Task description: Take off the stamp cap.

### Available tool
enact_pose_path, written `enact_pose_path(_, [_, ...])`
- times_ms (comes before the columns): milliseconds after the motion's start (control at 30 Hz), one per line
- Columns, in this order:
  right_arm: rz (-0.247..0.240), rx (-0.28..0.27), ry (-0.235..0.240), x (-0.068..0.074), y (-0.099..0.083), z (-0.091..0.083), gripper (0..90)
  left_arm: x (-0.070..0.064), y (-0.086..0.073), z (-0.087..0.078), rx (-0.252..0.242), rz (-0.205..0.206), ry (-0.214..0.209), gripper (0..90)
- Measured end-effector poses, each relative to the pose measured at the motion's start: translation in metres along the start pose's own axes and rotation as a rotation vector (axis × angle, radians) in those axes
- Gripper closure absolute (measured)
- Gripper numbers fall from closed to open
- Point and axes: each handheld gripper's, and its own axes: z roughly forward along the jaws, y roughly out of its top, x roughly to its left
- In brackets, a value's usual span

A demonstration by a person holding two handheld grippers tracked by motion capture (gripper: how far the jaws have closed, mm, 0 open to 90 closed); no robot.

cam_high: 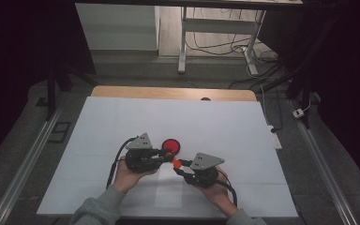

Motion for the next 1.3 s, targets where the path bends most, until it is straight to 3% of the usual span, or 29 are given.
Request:
enact_pose_path(800, [0.027, -0.025, -0.038, -0.01, -0.005, -0.013, 65.0, 0.001, -0.001, -0.003, 0.004, 0.013, 0.036, 72.5])
enact_pose_path(1300, [0.102, -0.02, -0.104, -0.023, -0.025, -0.044, 65.0, 0.003, -0.001, -0.006, -0.007, 0.022, 0.047, 72.4])
